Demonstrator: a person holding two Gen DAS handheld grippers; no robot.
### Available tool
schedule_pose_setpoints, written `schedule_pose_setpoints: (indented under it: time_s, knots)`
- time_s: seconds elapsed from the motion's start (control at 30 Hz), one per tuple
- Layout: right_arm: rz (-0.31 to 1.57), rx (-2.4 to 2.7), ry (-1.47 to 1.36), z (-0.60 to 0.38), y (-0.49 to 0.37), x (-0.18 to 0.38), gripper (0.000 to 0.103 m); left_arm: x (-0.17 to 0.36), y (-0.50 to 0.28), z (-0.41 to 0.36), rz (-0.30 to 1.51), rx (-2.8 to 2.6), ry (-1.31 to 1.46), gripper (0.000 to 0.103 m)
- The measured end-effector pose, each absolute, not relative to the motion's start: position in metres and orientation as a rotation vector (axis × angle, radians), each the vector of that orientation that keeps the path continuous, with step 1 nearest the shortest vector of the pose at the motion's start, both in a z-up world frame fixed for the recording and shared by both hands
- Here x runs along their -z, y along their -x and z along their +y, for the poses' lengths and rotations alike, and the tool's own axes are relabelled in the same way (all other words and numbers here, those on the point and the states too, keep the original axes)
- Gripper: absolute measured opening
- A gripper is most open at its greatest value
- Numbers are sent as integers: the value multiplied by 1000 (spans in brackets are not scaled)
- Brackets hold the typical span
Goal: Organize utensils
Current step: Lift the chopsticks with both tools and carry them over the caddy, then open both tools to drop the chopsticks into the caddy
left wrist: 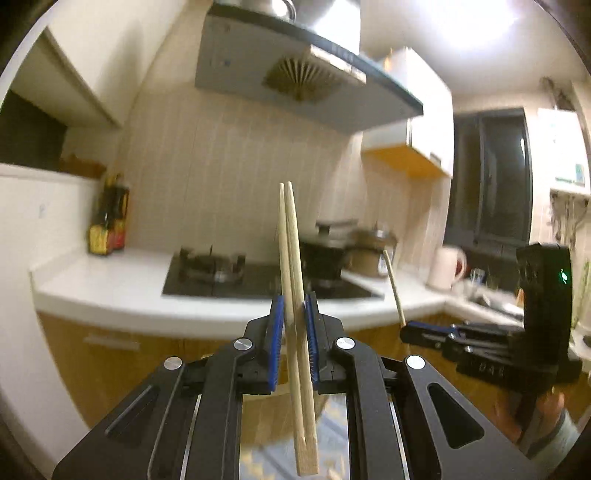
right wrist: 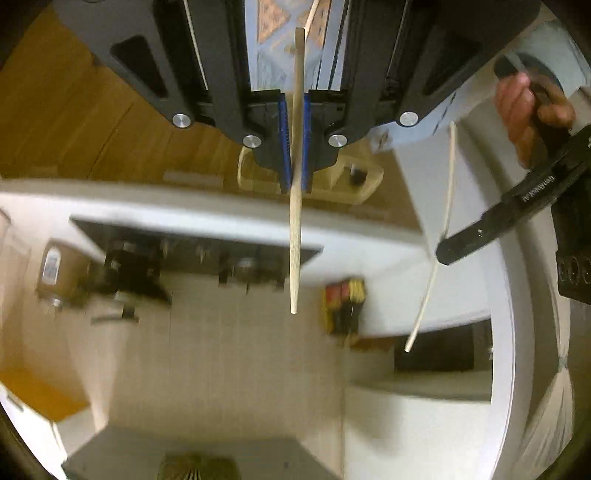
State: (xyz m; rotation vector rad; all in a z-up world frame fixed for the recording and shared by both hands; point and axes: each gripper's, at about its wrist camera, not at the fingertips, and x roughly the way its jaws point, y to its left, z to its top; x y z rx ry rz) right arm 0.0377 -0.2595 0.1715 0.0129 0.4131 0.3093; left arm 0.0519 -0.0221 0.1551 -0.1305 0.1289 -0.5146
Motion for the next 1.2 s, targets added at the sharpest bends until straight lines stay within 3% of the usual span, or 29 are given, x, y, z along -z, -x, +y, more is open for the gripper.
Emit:
schedule_pose_setpoints:
  time_s: [0.37,0.7,1.2]
  knots:
    - [188,-178,-44,-255,-103,-169,4,-141,-127,-48,37,430,218,10]
    - [200,-110,-88,-258,-150,-130,4,-107,-172,-57,89,395,294,10]
    - [225,-99,-144,-271,-151,-102,5,-71,-175,-74,76,279,211,11]
